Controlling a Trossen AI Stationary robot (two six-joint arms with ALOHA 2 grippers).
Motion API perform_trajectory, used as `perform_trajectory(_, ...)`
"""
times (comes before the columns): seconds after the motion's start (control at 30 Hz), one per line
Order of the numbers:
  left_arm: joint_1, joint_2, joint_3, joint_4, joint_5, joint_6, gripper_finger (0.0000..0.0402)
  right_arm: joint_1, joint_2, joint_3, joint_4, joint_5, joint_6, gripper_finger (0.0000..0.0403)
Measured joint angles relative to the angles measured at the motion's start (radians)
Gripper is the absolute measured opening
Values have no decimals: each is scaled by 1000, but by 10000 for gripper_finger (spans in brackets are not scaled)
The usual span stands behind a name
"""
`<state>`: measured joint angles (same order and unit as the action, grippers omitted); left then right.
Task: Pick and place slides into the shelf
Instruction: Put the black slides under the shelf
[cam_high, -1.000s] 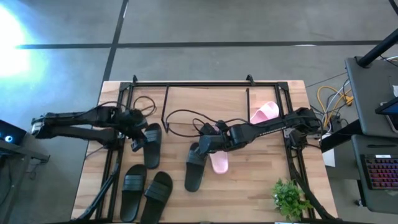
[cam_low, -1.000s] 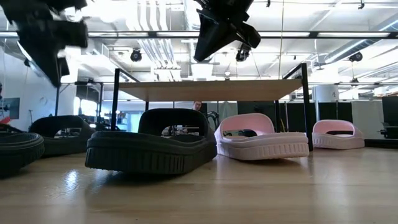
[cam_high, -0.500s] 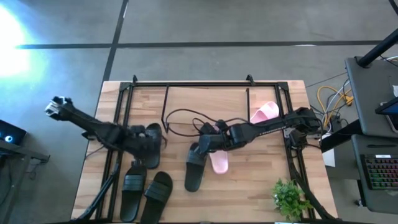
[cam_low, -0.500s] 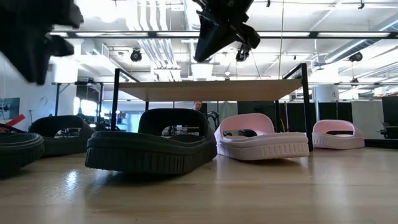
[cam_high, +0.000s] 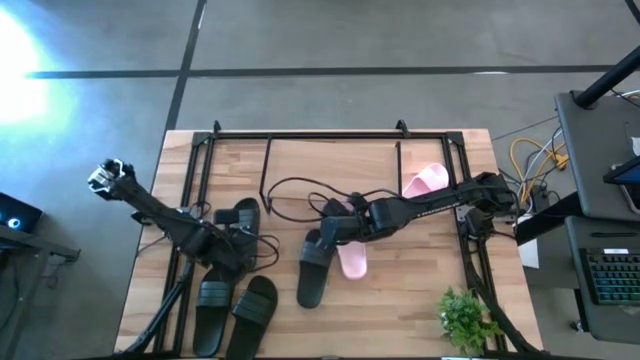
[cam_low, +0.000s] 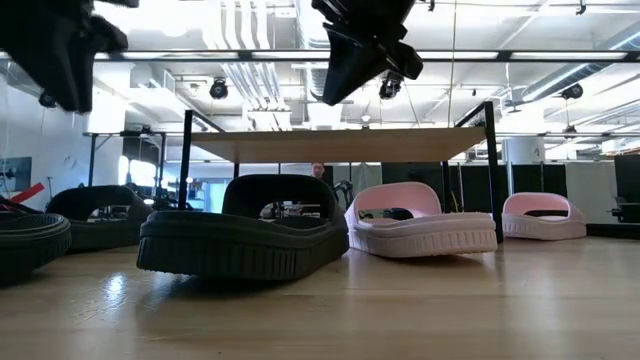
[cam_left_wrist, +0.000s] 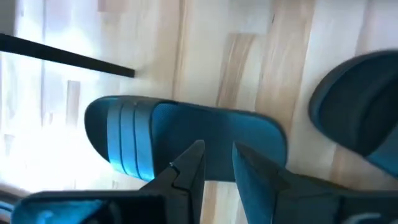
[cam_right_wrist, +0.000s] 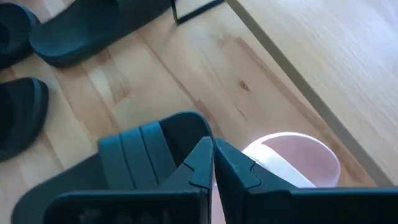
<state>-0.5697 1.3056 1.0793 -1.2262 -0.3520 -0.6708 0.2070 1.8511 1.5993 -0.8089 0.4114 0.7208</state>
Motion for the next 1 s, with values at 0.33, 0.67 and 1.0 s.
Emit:
perform_trajectory(0.33, -12, 11, 86, 15, 33, -72, 136, 2, 0, 0, -17, 4, -28, 9)
perform_trajectory(0.67, -12, 82, 85, -43, -81, -30, 142, 4, 0, 0, -18, 8, -42, 9)
perform_trajectory(1.0, -21, 203, 38, -230, -292, -239, 142, 4, 0, 0, -22, 8, -30, 9)
